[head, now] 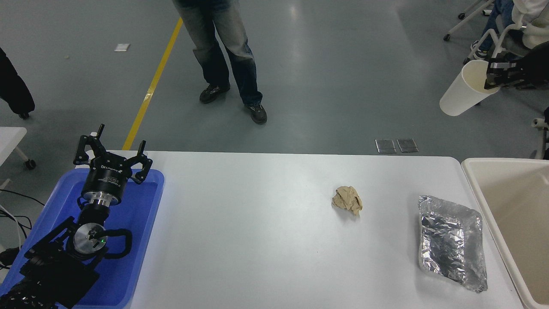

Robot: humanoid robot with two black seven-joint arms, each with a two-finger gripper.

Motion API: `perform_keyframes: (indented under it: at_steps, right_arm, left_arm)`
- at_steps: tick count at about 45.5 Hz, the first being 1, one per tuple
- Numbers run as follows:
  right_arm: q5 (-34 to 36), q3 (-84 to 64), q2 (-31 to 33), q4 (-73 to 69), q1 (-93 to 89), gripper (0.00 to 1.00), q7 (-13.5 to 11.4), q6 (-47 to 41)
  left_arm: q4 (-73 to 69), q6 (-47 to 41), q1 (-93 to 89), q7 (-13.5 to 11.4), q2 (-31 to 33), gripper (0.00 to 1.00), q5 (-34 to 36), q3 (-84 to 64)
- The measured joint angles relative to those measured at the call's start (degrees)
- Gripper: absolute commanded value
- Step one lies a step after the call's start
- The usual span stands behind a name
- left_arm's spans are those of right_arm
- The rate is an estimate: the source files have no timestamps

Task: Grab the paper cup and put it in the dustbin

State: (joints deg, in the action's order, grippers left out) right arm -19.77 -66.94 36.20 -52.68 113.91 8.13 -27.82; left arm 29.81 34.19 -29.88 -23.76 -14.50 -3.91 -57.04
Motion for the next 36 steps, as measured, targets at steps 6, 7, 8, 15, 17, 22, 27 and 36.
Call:
perform_keyframes:
  at_steps: [6, 7, 8, 15, 17, 22, 27, 36]
  right_arm:
    - [-0.2, 0.0, 0.0, 1.1, -2.0, 0.0, -0.1, 1.2]
    - [-0.3, 0.0, 0.0, 1.5, -2.5, 0.0, -0.2, 1.5]
    - [-0.3, 0.0, 0.0, 1.9, -3.1, 0.0, -0.2, 1.9]
    - [0.2, 0.1, 0.0, 8.0, -10.4, 0.0, -0.7, 6.1]
    - [0.3, 0.2, 0.0, 9.9, -12.4, 0.0, -0.9, 7.0]
    - [0.5, 0.5, -0.1, 16.7, -19.0, 0.0, -2.2, 9.6]
    - [0.7, 2.2, -0.1, 25.7, -27.0, 0.0, -3.5, 11.2]
    - [0.8, 9.7, -0.9, 40.2, -42.9, 0.0, -5.8, 13.6]
  left_arm:
    - [0.0, 0.0, 0.0, 0.0, 0.0, 1.0, 0.0, 0.0]
    - [0.0, 0.0, 0.0, 0.0, 0.0, 1.0, 0.0, 0.0]
    - [0.0, 0.0, 0.0, 0.0, 0.0, 1.0, 0.0, 0.0]
    - [0.0, 0.0, 0.0, 0.0, 0.0, 1.0, 0.0, 0.0]
    - [0.0, 0.0, 0.0, 0.0, 0.0, 1.0, 0.0, 0.0]
    - [0.0, 0.0, 0.0, 0.0, 0.0, 1.0, 0.0, 0.0]
    - [0.0, 0.0, 0.0, 0.0, 0.0, 1.0, 0.0, 0.0]
    - [0.0, 0.0, 0.0, 0.0, 0.0, 1.0, 0.0, 0.0]
